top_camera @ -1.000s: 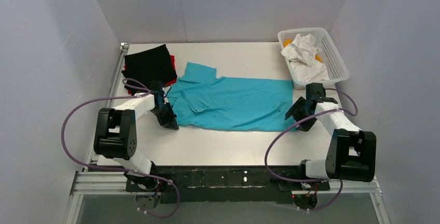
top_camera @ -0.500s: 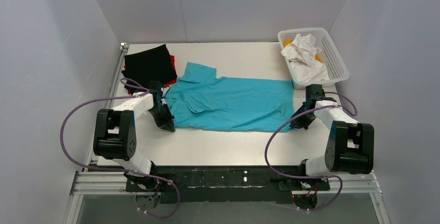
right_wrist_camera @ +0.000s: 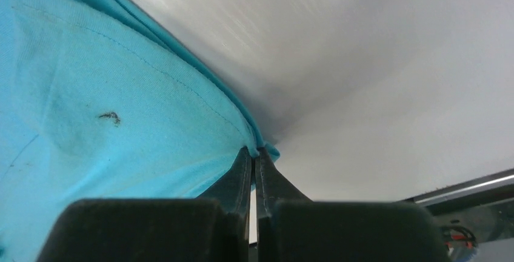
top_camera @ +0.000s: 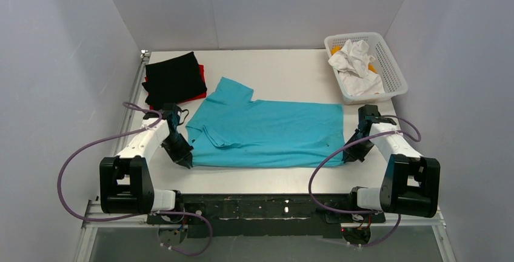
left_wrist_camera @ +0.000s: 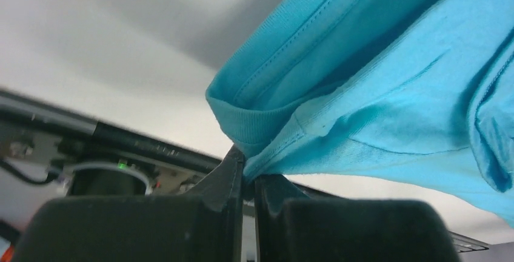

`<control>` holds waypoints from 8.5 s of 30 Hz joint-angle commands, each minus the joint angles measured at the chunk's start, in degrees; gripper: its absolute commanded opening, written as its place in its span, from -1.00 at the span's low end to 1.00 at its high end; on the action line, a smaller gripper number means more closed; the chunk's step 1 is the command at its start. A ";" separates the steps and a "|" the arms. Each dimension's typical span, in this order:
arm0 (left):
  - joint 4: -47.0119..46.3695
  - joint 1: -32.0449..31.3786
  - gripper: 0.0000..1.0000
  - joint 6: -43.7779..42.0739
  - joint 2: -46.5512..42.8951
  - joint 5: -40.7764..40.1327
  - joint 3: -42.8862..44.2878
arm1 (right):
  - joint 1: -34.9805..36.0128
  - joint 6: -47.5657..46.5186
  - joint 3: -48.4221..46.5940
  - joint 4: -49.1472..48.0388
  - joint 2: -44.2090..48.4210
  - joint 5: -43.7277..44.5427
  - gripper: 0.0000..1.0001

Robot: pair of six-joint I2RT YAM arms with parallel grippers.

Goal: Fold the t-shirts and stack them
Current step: Fold the flattened tshirt in 1/3 of the way, then grab the side of the flattened tshirt furthest away from the robot with both arms

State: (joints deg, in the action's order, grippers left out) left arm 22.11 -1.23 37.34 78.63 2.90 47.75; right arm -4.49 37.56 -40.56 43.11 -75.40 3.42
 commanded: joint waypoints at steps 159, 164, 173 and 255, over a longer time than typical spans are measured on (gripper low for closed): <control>11.91 -7.11 0.97 -7.18 9.93 -1.79 37.18 | 39.13 -10.42 -3.46 -21.08 28.10 27.01 0.71; 2.70 -8.32 0.96 -14.14 27.73 5.83 51.04 | 38.41 -12.94 -2.52 -22.59 25.60 26.54 0.72; -0.36 -11.01 0.96 -22.08 53.88 4.72 74.58 | 36.13 -16.15 -4.06 -23.03 17.28 20.10 0.73; -9.69 -14.37 -1.00 -13.30 41.91 -9.03 55.56 | 20.22 9.07 -44.83 5.22 -40.96 31.04 0.39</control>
State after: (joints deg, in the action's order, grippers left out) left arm 8.86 -15.59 22.92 126.91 -6.59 106.34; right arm 15.51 44.82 -87.09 46.63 -117.80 33.65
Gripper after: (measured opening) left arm 0.019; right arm 0.700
